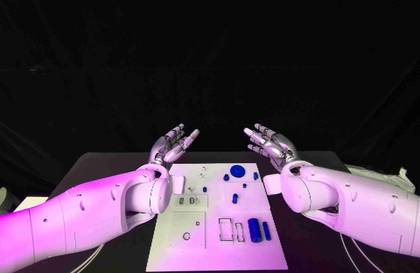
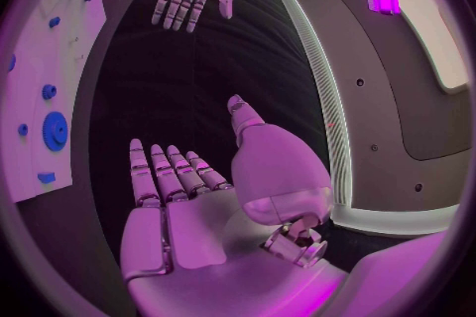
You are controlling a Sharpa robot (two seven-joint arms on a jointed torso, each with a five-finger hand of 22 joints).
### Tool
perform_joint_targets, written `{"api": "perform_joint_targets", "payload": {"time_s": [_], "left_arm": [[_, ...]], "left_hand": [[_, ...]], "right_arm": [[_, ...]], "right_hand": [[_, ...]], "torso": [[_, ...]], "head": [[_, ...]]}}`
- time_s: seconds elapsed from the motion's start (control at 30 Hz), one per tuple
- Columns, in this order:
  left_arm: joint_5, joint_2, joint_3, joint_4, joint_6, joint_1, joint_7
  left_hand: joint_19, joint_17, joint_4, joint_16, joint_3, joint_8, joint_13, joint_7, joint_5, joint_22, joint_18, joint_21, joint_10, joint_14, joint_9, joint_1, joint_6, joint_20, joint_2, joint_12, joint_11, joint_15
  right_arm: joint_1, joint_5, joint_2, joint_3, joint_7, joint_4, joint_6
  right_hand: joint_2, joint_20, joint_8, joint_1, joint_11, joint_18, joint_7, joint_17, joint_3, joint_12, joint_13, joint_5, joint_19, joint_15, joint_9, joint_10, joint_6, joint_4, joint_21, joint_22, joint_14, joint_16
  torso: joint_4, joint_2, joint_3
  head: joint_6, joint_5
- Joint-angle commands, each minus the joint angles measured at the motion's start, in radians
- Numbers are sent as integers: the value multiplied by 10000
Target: Assemble the parts on the task board
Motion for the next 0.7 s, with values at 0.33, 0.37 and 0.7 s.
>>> {"api": "perform_joint_targets", "payload": {"time_s": [0.33, 0.37, 0.7], "left_arm": [[350, -552, -3, 188, 1039, 36, 503], [357, -612, -3, 220, 1024, 39, 549], [375, -1277, 0, 789, 1285, 125, 565]], "left_hand": [[2458, 549, -171, 1142, 372, 644, 359, 1478, 19, 471, 185, 927, 3510, 4227, 340, 1021, 2902, 193, 519, 744, 373, 166], [3374, 573, -268, 1254, 374, 765, 414, 1433, 10, 626, 279, 1257, 4384, 4604, 392, 1070, 3485, 184, 589, 903, 292, 62], [7368, 990, -915, 2107, 456, 1461, 516, 779, 5, 1005, 693, 2661, 8339, 7974, 538, 1354, 7177, -433, 921, 1593, -568, -999]], "right_arm": [[200, -3390, -4, 1, -278, -726, 1315], [210, -3616, 16, 5, -265, -782, 1261], [588, -6035, 19, 65, -752, -1120, 1117]], "right_hand": [[147, 63, 642, 2319, -145, 1023, 1185, 344, 260, 810, 351, 18, 4052, -242, 380, 6113, 4836, -1380, 1120, 421, 6112, 744], [137, 56, 693, 2394, -223, 1085, 1123, 347, 284, 837, 347, 7, 4214, -319, 403, 6362, 5310, -1448, 1183, 424, 6358, 777], [-20, -558, 717, 2447, -856, 1177, 613, 398, 913, 698, 314, 30, 6020, -1031, 415, 8376, 7742, -2054, 1899, 499, 8575, 998]], "torso": [[16, 81, -31], [-3, 99, -24], [22, 435, -71]], "head": [[-166, -29], [-169, -15], [-121, -121]]}}
